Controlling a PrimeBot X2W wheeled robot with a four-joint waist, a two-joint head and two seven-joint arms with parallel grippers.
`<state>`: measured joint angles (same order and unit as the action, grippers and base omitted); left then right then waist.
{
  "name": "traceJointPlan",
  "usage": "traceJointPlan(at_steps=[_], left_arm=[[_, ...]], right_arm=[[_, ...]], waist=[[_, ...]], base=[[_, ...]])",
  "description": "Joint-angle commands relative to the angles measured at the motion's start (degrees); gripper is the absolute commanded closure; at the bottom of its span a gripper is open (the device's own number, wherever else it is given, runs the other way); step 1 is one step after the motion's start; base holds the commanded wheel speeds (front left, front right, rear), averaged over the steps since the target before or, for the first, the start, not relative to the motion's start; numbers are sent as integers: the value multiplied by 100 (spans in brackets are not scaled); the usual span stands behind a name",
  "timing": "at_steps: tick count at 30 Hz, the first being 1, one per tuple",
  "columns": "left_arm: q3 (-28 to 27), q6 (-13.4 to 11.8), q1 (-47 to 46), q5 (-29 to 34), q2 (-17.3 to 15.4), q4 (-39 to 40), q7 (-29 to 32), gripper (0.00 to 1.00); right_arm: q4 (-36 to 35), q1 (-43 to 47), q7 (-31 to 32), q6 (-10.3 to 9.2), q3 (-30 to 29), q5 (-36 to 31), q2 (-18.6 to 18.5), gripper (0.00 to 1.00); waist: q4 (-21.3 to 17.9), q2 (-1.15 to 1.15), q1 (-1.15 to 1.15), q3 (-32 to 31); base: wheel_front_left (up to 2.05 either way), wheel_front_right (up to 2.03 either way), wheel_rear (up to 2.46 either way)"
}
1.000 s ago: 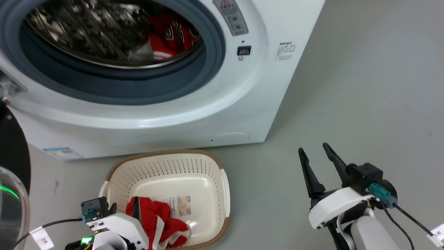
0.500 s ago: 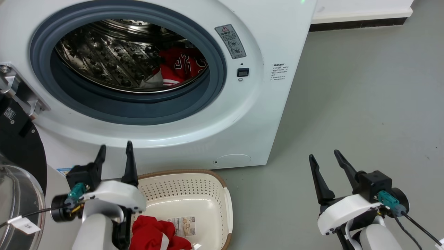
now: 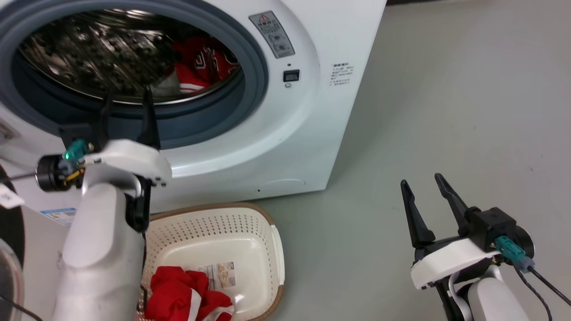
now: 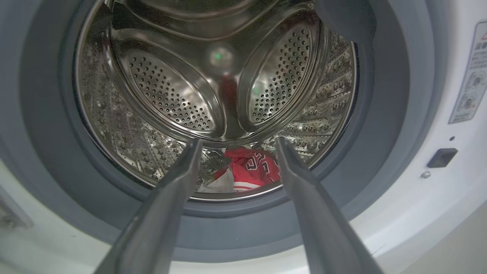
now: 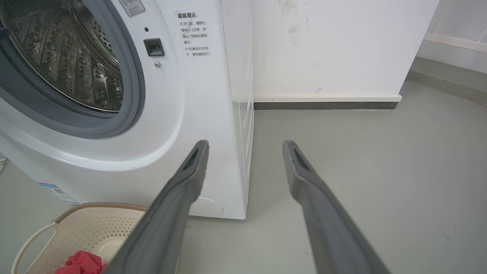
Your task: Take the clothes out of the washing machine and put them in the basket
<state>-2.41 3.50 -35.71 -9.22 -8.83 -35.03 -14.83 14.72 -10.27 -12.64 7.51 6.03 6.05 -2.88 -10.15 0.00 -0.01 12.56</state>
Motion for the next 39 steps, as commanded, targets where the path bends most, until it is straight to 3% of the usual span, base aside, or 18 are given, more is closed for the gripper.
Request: traceJointPlan(at_steps=[1, 16, 25, 39], left_arm=[[21, 24, -261, 30, -56, -216, 27, 0], [219, 193, -2836, 67, -779, -2047, 979, 0], [407, 250, -4071, 135, -1271, -2795, 2344, 0], [556, 222, -5112, 107, -1804, -3312, 4482, 0]], right_arm=[[-70, -86, -30, -4, -9, 43, 1, 0], [-337, -683, -134, -4, 262, 343, 4, 0], [-198, -939, -233, -4, 607, 669, 2, 0], [-186, -855, -254, -4, 1076, 1090, 5, 0]], waist=[[-132, 0, 1, 232], [-597, 0, 1, 1882], [-1102, 0, 1, 2515], [-1680, 0, 1, 2823]], base=[[0, 0, 0], [0, 0, 0], [0, 0, 0], [0, 0, 0]])
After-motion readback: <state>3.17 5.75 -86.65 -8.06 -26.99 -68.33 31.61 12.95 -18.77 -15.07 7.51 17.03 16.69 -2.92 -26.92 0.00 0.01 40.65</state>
